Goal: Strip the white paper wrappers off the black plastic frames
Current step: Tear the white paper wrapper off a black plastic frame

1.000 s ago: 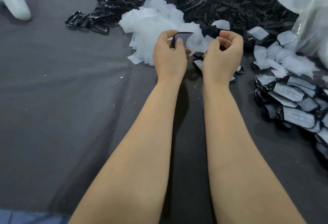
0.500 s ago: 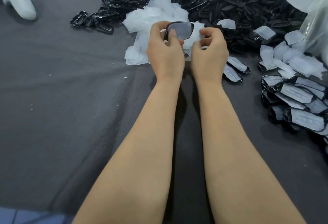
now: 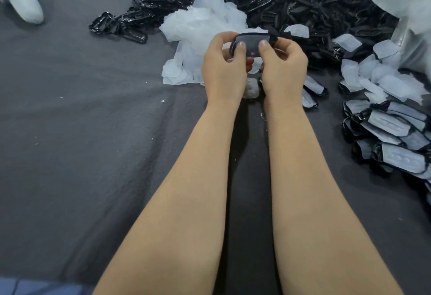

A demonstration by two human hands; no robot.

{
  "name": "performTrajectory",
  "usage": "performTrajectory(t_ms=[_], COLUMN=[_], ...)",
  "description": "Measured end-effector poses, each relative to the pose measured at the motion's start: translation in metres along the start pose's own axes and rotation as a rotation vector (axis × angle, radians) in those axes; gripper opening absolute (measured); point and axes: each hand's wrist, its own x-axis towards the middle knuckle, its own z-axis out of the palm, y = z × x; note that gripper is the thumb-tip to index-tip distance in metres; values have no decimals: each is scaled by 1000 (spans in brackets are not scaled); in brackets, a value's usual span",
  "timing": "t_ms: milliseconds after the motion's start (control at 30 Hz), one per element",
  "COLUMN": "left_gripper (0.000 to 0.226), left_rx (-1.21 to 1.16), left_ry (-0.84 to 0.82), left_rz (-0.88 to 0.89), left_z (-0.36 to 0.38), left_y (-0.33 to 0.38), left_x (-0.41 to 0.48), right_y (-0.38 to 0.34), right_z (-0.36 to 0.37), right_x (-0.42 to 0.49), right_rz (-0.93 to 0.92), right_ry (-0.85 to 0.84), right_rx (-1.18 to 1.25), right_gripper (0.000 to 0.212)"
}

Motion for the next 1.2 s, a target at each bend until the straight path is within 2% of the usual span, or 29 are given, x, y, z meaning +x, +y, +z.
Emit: performTrajectory(t_ms=[333,633,867,1067,1200], left_gripper=[8,8,4,8,12], left_rx=[109,151,140,145,134], left_ry=[15,58,78,69,55], left_rz=[38,-13,-33,-5,-7], left_z=[1,-1,-1,-1,-1], left_y=[-4,-4,-4,-4,-4], left_x=[2,3,2,2,2], right_y=[3,3,2,2,2], right_z=[3,9,11,9,7], right_x=[2,0,-2,-3,-4], right_rz=[20,27,40,24,3], right_ry=[15,7,7,4,0], right_rx=[-42,-83,-75,4,-30], right_gripper=[4,8,7,10,9])
